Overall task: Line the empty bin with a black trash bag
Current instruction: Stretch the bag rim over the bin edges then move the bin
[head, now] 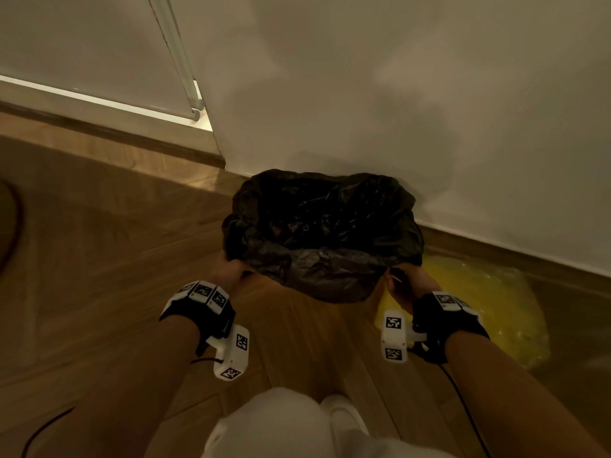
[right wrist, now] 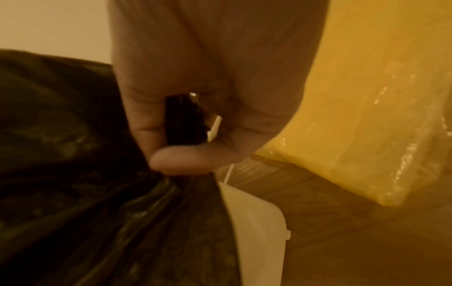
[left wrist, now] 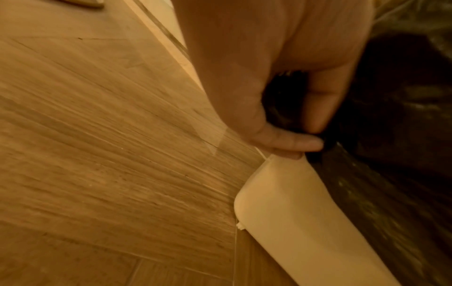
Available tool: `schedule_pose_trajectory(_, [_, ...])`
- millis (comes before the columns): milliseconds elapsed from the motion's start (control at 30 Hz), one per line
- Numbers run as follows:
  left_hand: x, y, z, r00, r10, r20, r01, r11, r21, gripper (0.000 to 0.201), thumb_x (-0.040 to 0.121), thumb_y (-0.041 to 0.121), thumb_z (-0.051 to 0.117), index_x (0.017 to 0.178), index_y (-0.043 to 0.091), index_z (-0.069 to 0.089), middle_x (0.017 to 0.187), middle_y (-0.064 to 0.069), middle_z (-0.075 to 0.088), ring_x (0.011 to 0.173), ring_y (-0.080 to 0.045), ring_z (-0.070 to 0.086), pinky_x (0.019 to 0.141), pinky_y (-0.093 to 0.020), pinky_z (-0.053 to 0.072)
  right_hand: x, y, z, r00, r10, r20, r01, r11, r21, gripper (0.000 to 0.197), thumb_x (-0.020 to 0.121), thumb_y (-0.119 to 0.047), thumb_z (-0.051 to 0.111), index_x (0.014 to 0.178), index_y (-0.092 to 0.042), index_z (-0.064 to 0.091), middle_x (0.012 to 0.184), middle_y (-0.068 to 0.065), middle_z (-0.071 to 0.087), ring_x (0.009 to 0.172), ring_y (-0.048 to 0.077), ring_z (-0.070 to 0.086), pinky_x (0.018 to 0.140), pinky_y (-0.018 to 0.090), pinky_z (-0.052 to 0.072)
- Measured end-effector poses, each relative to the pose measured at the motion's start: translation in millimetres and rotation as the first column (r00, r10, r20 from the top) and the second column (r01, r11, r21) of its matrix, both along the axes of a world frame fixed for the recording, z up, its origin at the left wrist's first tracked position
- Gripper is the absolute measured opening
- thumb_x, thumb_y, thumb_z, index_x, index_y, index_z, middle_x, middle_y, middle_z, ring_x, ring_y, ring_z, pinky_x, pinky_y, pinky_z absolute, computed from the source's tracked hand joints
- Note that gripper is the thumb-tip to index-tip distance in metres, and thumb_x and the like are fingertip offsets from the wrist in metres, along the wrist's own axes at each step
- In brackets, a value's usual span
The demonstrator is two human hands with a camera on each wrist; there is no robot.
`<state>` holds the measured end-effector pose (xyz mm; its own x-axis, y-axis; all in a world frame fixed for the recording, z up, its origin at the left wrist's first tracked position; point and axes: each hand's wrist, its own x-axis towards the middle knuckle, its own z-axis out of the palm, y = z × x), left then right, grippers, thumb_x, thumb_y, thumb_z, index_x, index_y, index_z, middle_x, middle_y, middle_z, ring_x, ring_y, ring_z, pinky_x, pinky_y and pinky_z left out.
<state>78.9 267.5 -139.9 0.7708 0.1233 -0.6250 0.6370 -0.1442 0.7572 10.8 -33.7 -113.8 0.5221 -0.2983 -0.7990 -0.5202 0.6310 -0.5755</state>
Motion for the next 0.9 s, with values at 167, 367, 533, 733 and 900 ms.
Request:
schedule_pose_trajectory(167, [2.0, 6.8, 0.0, 0.999, 0.037, -0.022, -0.038, 0.997, -0.072, 0.018, 0.079, 0.009, 0.069, 0.096, 0.007, 0.063, 0.113, -0.014, 0.062, 0.095, -0.031, 0.061, 0.089, -0.044, 0.053, 0.0, -6.2, -8.1, 0.999, 0.029, -0.017, -0.031, 0.985, -0.169, 0.016, 0.092, -0.007, 0.052, 0.076, -0.011, 0.055, 0.075, 0.009, 0.056, 0.064, 0.019, 0.052, 0.057, 0.026, 0.043])
schedule_pose_trajectory(367, [2.1, 2.2, -6.2, 0.999, -0.045, 0.011, 0.037, 0.921, 0.388, 0.022, 0.086, 0.026, 0.061, 0.099, 0.01, 0.055, 0.122, -0.024, 0.061, 0.112, -0.039, 0.058, 0.096, -0.042, 0.046, 9.0, -2.5, -18.9, 0.988, 0.107, -0.113, -0.135, 0.95, -0.28, 0.011, 0.093, -0.01, 0.048, 0.096, -0.002, 0.056, 0.076, 0.013, 0.059, 0.065, 0.027, 0.057, 0.064, 0.039, 0.05])
schedule_pose_trajectory(533, [2.0, -2.6, -6.6, 0.983, 0.1, 0.154, -0.132, 0.968, 0.213, 0.084, 0.077, 0.02, 0.07, 0.138, 0.023, 0.014, 0.121, -0.014, 0.052, 0.095, -0.028, 0.061, 0.082, -0.042, 0.053, 11.5, -13.2, -23.2, 0.997, -0.067, -0.034, 0.049, 0.917, -0.396, 0.064, 0.076, -0.006, 0.071, 0.127, -0.016, 0.035, 0.127, 0.013, 0.046, 0.112, 0.037, 0.055, 0.075, 0.05, 0.057])
schedule_pose_trajectory(733, [3.3, 12.6, 1.9, 0.915, -0.266, 0.304, 0.007, 0.763, 0.646, 0.045, 0.079, 0.02, 0.065, 0.119, 0.016, 0.046, 0.128, -0.014, 0.045, 0.102, -0.037, 0.057, 0.081, -0.048, 0.055, 8.0, -20.3, -17.5, 0.891, 0.302, -0.338, -0.423, 0.283, -0.861, 0.046, 0.077, -0.027, 0.07, 0.118, -0.012, 0.057, 0.13, 0.021, 0.045, 0.121, 0.041, 0.043, 0.097, 0.048, 0.042])
schedule_pose_trajectory(900, [4.6, 3.6, 11.6, 0.953, -0.274, 0.125, 0.131, 0.75, 0.648, 0.031, 0.091, 0.022, 0.049, 0.12, 0.012, 0.053, 0.11, -0.015, 0.066, 0.099, -0.037, 0.062, 0.073, -0.032, 0.043, 12.3, -13.6, -10.7, 0.827, 0.277, -0.489, -0.554, 0.251, -0.794, 0.029, 0.087, -0.029, 0.06, 0.105, -0.007, 0.066, 0.11, 0.018, 0.06, 0.106, 0.037, 0.054, 0.089, 0.044, 0.048])
